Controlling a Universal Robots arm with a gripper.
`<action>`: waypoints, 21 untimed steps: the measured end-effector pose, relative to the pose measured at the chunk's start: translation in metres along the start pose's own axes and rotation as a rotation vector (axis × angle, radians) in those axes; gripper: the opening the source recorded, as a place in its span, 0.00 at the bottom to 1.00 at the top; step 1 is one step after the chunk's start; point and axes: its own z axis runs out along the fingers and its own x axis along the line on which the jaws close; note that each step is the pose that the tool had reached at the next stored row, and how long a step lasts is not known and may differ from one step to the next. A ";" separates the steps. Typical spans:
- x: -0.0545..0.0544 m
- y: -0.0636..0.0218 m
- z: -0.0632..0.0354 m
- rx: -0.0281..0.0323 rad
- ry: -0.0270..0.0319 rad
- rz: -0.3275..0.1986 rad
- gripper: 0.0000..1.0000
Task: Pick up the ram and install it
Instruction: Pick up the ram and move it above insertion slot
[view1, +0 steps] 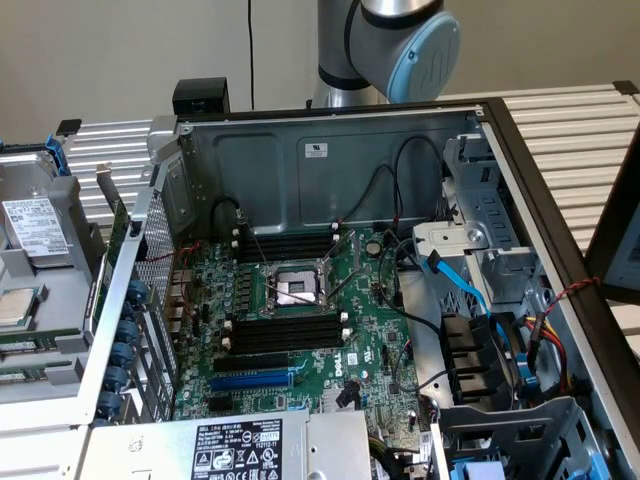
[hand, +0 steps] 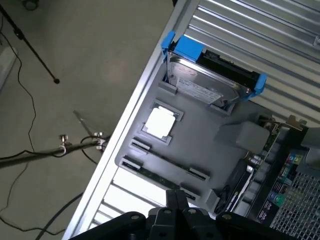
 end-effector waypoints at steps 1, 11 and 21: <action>0.000 0.0000 0.0000 0.0006 0.0009 -0.018 0.10; 0.000 0.0000 0.0004 0.0074 0.0090 -0.201 0.10; 0.000 -0.0001 0.0018 0.0204 0.0076 -0.382 0.10</action>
